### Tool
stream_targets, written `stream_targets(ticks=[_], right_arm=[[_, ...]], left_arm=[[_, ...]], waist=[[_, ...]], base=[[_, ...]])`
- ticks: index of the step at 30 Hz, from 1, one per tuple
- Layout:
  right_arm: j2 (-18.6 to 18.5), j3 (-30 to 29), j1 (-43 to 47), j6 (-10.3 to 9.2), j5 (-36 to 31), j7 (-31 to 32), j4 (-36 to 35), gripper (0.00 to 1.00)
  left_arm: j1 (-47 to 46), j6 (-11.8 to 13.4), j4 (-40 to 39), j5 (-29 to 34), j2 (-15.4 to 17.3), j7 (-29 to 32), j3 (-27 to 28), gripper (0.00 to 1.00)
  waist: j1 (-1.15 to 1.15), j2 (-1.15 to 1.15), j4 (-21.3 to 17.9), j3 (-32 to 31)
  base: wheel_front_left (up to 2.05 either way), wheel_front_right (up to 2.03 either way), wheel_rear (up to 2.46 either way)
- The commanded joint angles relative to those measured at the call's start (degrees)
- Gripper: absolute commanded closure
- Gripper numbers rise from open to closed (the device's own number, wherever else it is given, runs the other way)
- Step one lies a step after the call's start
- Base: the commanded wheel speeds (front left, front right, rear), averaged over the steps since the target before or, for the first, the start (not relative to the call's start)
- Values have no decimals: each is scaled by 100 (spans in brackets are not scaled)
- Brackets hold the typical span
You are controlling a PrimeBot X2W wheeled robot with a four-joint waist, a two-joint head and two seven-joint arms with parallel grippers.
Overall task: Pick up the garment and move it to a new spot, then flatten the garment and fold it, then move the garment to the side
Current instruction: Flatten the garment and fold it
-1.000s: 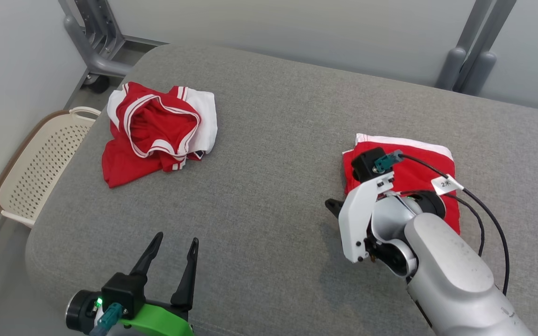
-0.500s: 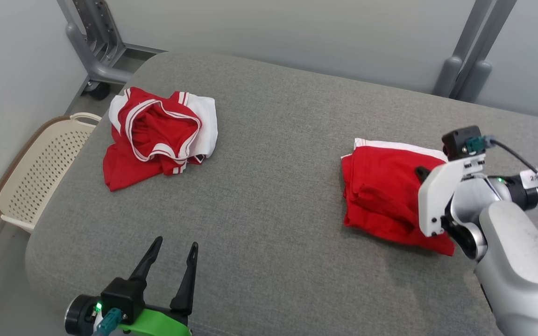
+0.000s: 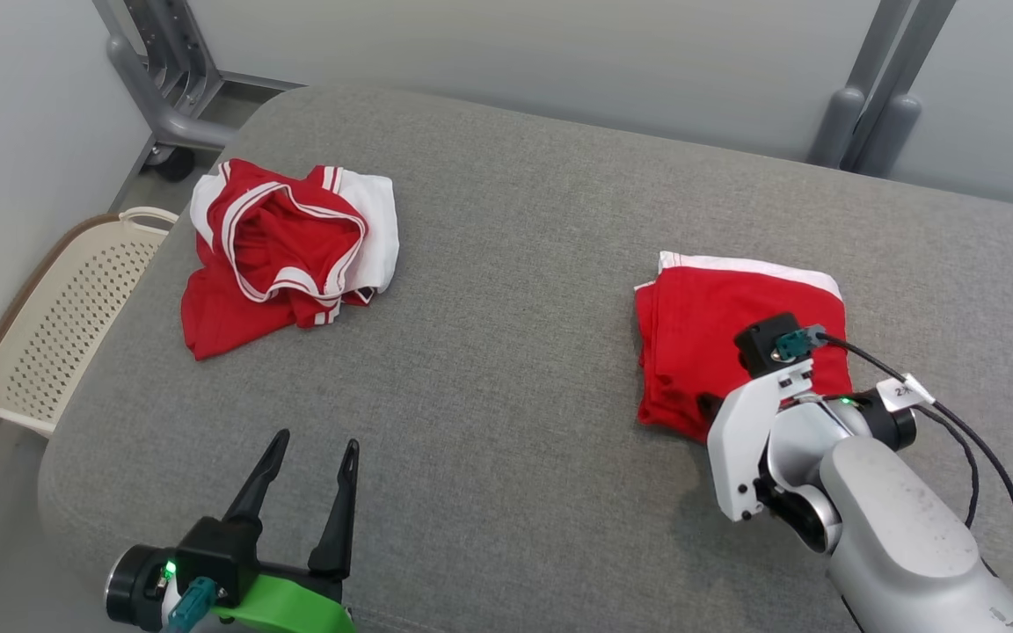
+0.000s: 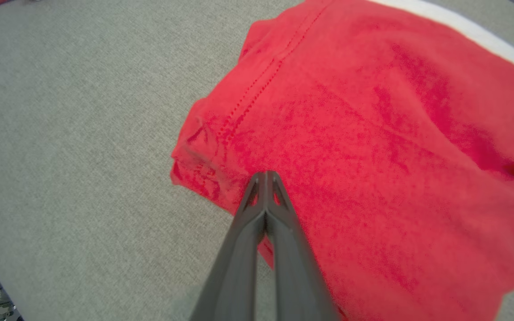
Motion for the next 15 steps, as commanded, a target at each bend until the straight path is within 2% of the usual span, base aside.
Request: stream_targets(ticks=[1, 6, 15], right_arm=[[-11, 122, 99, -4, 62, 24, -55, 100], [43, 490, 157, -4, 138, 18, -17, 100], [364, 646, -107, -4, 260, -172, 264, 100]], left_arm=[[-26, 9, -13, 39, 39, -28, 18, 0], [2, -51, 34, 42, 15, -42, -40, 0], [-29, -23, 57, -2, 23, -51, -38, 0]], waist=[[0, 0, -9, -37], [0, 0, 9, -99], [0, 0, 24, -43]], base=[[0, 0, 0], [0, 0, 0], [0, 0, 0]])
